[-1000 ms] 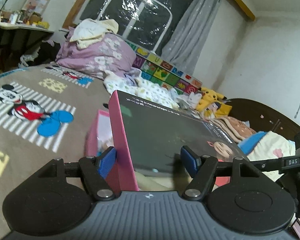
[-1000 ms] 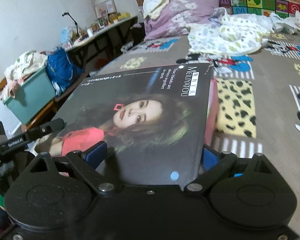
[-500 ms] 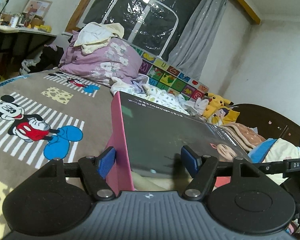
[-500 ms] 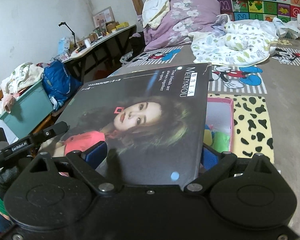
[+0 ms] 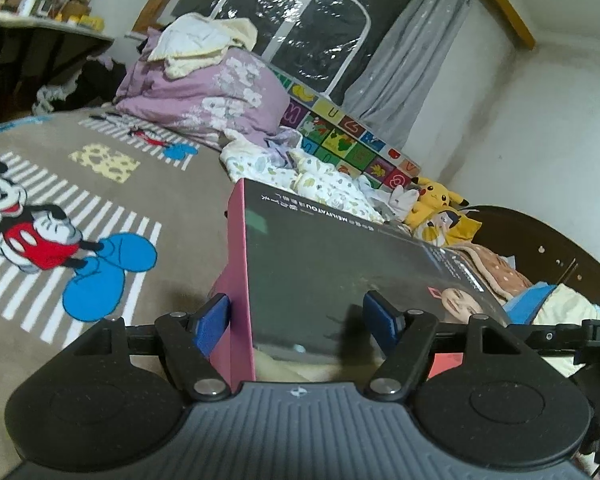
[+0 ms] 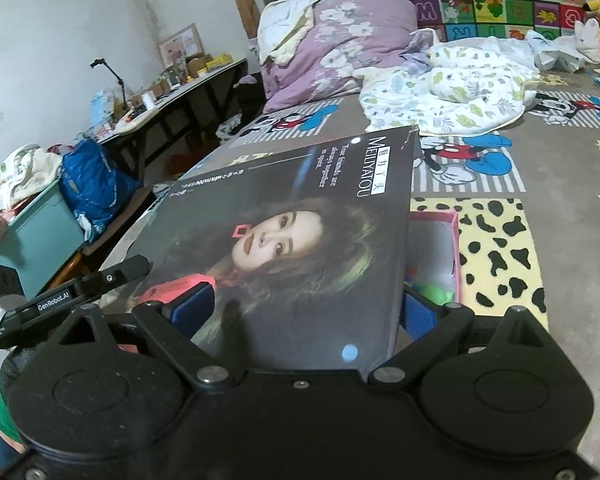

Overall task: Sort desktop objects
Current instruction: 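Lift the black magazine with both tools and carry it over the pink box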

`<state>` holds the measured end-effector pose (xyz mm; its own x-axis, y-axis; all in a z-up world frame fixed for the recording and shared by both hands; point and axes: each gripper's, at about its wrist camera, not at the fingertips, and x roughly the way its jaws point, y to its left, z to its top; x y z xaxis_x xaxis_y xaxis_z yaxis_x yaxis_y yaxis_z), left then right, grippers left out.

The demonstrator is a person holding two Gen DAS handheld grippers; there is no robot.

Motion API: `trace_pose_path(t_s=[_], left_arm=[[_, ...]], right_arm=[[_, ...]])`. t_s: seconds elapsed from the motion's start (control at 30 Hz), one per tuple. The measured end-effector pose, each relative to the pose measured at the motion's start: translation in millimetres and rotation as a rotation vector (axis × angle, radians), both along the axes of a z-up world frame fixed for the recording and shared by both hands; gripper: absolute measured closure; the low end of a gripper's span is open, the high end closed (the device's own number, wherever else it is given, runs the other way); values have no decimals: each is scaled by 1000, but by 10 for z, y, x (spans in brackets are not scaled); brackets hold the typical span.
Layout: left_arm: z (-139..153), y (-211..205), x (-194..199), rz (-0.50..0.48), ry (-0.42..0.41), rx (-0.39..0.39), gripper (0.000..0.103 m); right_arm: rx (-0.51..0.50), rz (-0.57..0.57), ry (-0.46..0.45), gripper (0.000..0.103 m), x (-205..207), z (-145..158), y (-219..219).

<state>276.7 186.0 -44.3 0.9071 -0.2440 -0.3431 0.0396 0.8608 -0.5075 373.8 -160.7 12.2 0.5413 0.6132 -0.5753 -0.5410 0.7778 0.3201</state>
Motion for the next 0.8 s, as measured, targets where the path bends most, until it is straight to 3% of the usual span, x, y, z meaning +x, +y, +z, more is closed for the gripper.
trace_pose_path(t_s=[0.8], left_arm=[[-409,20,373,-8,63,-69,31]], right_arm=[[-56,-67,31,6,281,-286,98]])
